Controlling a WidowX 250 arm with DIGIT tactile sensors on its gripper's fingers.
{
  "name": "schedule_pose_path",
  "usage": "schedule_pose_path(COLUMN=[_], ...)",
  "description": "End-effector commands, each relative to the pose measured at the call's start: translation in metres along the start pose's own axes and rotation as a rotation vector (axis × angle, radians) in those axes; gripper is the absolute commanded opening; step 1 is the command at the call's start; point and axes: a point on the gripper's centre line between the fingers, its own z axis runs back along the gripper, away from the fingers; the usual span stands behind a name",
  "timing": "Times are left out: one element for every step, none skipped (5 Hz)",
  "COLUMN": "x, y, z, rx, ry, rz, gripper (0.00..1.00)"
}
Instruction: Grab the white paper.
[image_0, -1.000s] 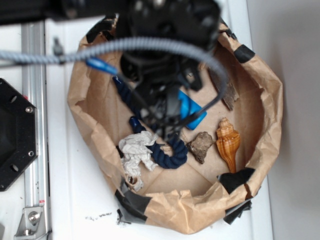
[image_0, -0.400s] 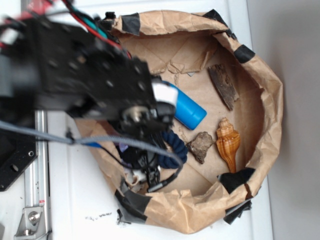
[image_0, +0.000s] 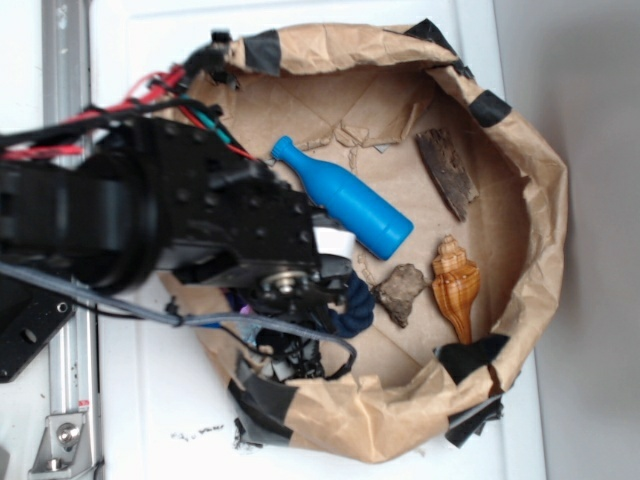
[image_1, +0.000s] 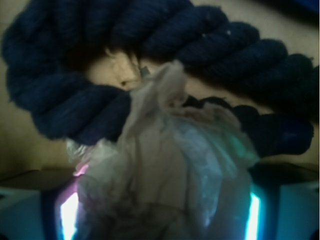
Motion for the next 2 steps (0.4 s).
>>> schedule_pose_path(x=[0.018, 0.035], y=[-0.001, 0.015], z=[0.051, 0.107], rx=[0.024, -0.011], ry=[-0.029, -0.149], rz=[-0.186, -0.246], gripper=[0.00, 0.00])
